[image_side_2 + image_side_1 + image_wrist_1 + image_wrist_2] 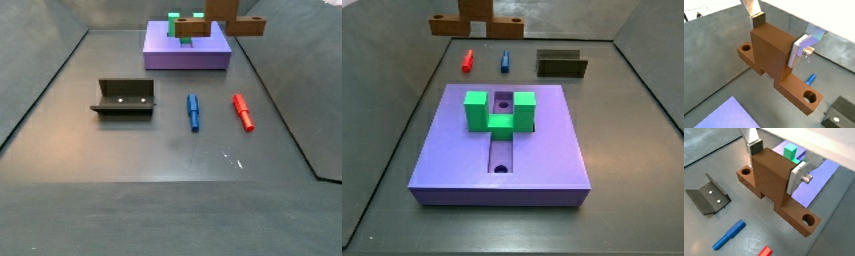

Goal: Pick up the brown object. Move up. Move to above the board. Insert the brown object.
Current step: Move to above the board.

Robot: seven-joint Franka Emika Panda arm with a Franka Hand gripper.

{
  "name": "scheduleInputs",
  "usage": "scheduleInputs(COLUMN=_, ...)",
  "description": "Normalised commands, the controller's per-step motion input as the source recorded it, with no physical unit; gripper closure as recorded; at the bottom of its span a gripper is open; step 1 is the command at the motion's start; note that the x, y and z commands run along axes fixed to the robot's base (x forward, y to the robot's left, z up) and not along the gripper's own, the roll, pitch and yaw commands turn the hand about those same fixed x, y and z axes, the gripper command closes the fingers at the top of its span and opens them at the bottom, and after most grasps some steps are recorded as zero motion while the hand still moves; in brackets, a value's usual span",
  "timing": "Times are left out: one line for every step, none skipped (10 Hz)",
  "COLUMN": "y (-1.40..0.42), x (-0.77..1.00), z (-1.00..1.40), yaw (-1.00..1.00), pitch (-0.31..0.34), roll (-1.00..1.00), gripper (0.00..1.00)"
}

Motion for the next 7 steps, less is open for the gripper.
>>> scheduleInputs(y=-0.01, x=-0.05, z=1.40, yaw=0.00, pitch=0.011, roll=-0.08, gripper=1.00)
scheduleInputs(y=0.01, x=0.03, z=0.36, yaw=0.00, pitch=0.015, roll=-0.07, gripper=1.00)
scheduleInputs(y=-1.40, x=0.54, z=0.26, yaw=-0.05, pitch=0.045, roll=-0.13, gripper=1.00)
scheduleInputs(y=-1.40, x=0.54, z=0.25, yaw=-0.04, pitch=0.030, roll=-0.11, gripper=1.00)
scheduleInputs(y=-1.40, x=0.56, z=0.25, yaw=-0.03, pitch=0.039, roll=-0.09, gripper=1.00)
scheduleInputs(y=-1.40, x=0.60, z=0.23, yaw=0.00, pitch=0.101, roll=0.01, gripper=1.00)
scheduleInputs(y=-1.40, x=0.67, z=0.23, yaw=-0.02, pitch=0.151, roll=-0.02, gripper=1.00)
